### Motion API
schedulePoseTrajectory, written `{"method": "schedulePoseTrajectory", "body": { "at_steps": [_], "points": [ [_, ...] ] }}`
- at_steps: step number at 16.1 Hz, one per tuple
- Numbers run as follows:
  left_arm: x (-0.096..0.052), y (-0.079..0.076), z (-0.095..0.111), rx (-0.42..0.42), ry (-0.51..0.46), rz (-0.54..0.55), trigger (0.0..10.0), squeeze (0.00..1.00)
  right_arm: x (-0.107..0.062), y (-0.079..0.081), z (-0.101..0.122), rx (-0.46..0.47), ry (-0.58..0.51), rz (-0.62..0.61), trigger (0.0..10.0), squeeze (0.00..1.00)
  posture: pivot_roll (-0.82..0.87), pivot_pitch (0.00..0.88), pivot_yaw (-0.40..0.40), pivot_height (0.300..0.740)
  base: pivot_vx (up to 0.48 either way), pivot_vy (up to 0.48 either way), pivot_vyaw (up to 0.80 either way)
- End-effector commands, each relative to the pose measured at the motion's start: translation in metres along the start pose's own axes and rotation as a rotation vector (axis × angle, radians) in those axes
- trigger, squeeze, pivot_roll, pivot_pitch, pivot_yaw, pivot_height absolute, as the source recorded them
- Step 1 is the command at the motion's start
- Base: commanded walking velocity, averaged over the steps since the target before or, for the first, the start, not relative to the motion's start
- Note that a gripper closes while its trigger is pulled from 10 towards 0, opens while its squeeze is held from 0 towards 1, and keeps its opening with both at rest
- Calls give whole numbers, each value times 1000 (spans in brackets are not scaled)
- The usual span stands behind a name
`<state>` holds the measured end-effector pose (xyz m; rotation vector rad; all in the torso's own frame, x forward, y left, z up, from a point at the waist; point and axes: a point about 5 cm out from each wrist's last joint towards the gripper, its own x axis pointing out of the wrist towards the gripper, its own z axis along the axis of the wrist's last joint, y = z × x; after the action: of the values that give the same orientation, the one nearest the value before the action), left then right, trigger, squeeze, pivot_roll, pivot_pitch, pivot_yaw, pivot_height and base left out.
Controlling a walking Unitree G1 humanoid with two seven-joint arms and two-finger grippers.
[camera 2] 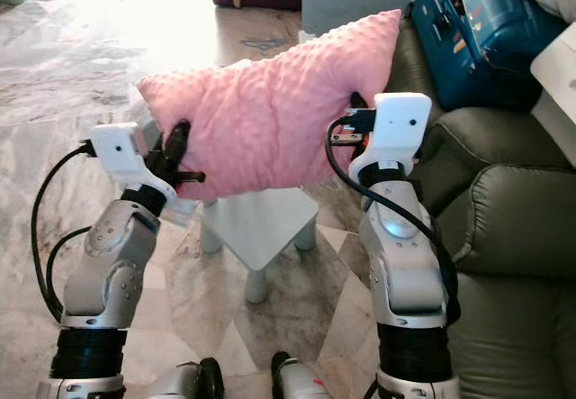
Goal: Move the pillow to the sofa
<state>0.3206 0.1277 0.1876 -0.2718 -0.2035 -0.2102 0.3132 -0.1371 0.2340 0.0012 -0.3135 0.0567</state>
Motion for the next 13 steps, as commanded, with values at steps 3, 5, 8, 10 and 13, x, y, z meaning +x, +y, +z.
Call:
{"method": "schedulePoseTrajectory", "body": {
  "at_steps": [3,5,8,10,13],
  "points": [
    [4,1,2,4,-10,6,10000,0,1,1,9,-3,-30,9,10000,0,-116,175,-70,740,0,0,-800],
    [4,1,2,22,-8,-11,10000,0,1,1,9,-5,-30,11,10000,0,-116,176,-69,740,0,0,-800],
    [3,1,0,21,-2,-13,10000,0,1,1,9,-5,-29,12,10000,0,-117,176,-70,740,0,0,-800],
    [3,1,0,14,0,-11,10000,0,1,1,9,-6,-27,13,10000,0,-116,178,-70,740,0,0,-800],
    [4,2,-1,10,4,-13,10000,0,1,3,8,-6,-21,15,10000,0,-115,180,-67,740,0,0,-800]
  ]
}}
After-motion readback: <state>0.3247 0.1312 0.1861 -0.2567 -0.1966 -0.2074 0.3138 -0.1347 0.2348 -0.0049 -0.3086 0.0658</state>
